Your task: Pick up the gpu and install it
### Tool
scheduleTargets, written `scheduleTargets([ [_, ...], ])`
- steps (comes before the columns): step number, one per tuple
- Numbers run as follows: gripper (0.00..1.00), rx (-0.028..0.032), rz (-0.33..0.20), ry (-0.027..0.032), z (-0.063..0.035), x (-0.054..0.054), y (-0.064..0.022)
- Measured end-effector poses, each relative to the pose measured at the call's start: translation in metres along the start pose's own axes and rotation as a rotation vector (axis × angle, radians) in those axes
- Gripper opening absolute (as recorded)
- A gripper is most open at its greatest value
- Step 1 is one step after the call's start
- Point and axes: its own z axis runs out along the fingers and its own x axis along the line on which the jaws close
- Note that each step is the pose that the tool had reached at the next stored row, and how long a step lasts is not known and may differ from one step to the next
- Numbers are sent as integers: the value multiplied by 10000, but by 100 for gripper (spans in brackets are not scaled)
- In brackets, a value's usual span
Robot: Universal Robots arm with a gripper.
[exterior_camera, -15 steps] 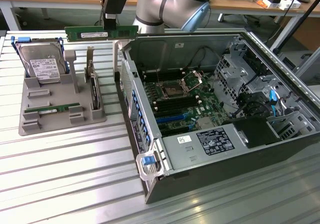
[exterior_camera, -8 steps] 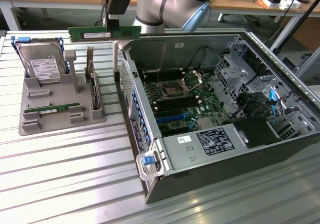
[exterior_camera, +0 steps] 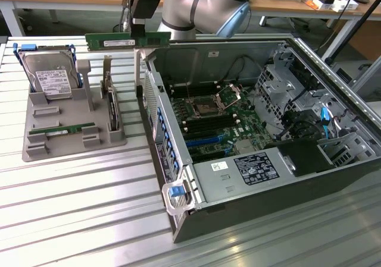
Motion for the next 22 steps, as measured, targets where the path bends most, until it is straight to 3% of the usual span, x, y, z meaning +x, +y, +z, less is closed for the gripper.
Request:
scheduleTargets([
  [9, 12, 0, 1, 4, 32, 3, -98],
  [17, 12, 0, 1, 15, 48, 6, -259],
  [22, 12, 0, 1, 17, 56, 7, -312],
])
